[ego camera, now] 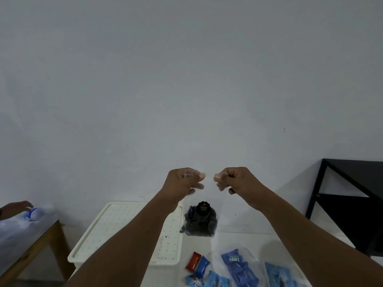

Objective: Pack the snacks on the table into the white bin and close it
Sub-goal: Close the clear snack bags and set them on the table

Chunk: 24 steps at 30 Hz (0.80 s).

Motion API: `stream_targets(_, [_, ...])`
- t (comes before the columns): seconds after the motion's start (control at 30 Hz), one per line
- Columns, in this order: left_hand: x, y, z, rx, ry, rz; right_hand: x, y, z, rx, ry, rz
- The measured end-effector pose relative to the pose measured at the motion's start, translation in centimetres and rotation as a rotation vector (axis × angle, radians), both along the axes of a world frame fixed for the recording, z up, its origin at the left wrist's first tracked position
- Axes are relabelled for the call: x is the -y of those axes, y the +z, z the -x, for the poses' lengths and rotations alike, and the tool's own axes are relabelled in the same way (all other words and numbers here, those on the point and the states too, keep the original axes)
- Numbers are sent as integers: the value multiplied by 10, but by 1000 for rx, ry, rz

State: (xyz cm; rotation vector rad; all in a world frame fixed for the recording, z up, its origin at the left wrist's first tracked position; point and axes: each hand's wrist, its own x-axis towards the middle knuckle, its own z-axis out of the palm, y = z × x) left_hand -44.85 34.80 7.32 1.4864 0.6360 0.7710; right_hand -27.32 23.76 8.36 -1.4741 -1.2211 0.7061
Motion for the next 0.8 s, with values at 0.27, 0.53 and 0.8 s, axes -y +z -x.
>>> stream_targets(0.27, [-3,5,10,-135,-175,-11,0,4,1,89,-8,4])
stream_targets(0.53, [-4,4,10,-62,-113,-43,0,-3,6,-78,-45,-20])
stream_targets(0.8, [-3,9,16,-173,-227,-16,3,3,4,101,-42,10])
